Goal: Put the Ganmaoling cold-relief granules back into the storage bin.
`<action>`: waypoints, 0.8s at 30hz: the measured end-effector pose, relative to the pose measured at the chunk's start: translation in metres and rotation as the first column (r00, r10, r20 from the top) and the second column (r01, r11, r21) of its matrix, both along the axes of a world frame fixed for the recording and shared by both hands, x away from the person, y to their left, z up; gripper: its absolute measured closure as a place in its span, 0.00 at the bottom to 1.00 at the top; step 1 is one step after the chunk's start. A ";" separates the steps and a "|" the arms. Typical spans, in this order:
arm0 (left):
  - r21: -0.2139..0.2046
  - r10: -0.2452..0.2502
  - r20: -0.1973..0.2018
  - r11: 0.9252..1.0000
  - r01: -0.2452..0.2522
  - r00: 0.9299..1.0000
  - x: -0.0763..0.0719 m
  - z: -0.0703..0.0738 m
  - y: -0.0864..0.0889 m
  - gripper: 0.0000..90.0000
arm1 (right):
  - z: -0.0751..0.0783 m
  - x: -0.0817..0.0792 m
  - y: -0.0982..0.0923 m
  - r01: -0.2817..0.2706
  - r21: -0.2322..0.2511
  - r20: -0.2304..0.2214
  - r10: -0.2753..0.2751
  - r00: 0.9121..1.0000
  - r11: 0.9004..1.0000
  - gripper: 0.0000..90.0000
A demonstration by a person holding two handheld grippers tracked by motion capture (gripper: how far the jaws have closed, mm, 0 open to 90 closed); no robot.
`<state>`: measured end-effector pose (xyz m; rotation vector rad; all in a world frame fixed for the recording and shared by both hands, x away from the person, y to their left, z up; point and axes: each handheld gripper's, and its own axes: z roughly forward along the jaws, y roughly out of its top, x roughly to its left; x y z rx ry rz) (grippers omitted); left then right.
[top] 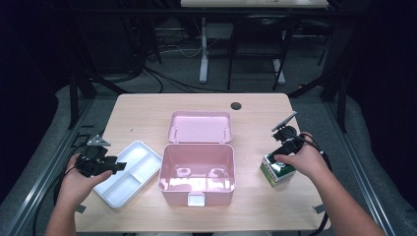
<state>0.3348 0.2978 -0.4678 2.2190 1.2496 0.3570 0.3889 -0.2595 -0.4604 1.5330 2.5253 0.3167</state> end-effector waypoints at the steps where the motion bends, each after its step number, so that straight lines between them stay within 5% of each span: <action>1: 0.000 -0.002 -0.001 1.000 0.002 1.000 0.000 0.000 0.000 0.59 | -0.001 0.000 -0.001 0.011 -0.008 0.003 -0.011 1.000 1.000 0.17; 12: 0.009 -0.003 -0.007 1.000 0.003 1.000 0.001 -0.002 -0.002 0.59 | -0.015 -0.002 0.002 -0.017 -0.021 -0.045 0.016 0.999 1.000 0.16; 24: 0.010 -0.005 -0.009 1.000 0.006 1.000 0.001 -0.003 -0.003 0.59 | -0.021 0.003 0.002 0.030 -0.033 -0.084 -0.032 0.996 0.999 0.16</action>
